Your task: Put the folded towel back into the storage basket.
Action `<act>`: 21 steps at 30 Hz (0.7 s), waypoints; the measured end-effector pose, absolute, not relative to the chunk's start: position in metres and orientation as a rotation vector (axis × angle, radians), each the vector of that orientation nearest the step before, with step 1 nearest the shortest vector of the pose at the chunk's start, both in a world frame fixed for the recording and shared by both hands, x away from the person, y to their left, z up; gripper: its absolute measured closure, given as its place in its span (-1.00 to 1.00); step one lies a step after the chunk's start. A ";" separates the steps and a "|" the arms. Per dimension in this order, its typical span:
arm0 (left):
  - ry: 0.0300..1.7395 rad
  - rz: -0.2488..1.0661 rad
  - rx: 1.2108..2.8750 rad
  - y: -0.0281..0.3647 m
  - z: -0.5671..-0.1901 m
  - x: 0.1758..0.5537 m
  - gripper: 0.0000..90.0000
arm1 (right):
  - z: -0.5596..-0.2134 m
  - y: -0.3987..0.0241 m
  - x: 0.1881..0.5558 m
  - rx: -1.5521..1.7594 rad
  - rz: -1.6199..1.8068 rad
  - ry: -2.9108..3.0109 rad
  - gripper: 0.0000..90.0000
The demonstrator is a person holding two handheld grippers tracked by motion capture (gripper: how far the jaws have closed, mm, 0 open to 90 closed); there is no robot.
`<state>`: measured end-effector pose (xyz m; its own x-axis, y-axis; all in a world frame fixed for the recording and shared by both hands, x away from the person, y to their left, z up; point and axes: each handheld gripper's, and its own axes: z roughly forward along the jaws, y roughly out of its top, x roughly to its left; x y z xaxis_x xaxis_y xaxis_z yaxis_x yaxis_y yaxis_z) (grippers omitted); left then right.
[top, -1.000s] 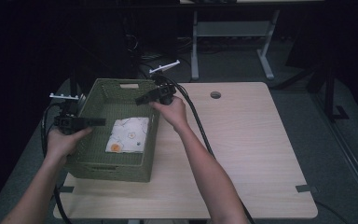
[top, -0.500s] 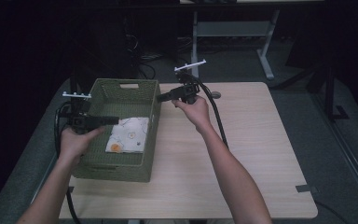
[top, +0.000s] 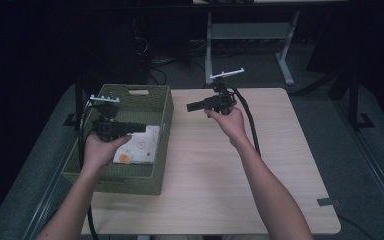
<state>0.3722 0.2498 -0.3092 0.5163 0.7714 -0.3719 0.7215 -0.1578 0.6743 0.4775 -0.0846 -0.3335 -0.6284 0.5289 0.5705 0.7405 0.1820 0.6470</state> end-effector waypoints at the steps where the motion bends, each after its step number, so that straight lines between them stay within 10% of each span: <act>1: 1.225 0.072 1.903 0.246 -0.309 0.372 0.48 | -0.334 -0.087 0.477 -1.230 -1.427 -2.236 0.18; 21: 1.141 0.011 1.965 0.165 -0.317 0.379 0.48 | -0.349 -0.168 0.460 -1.323 -1.472 -2.175 0.17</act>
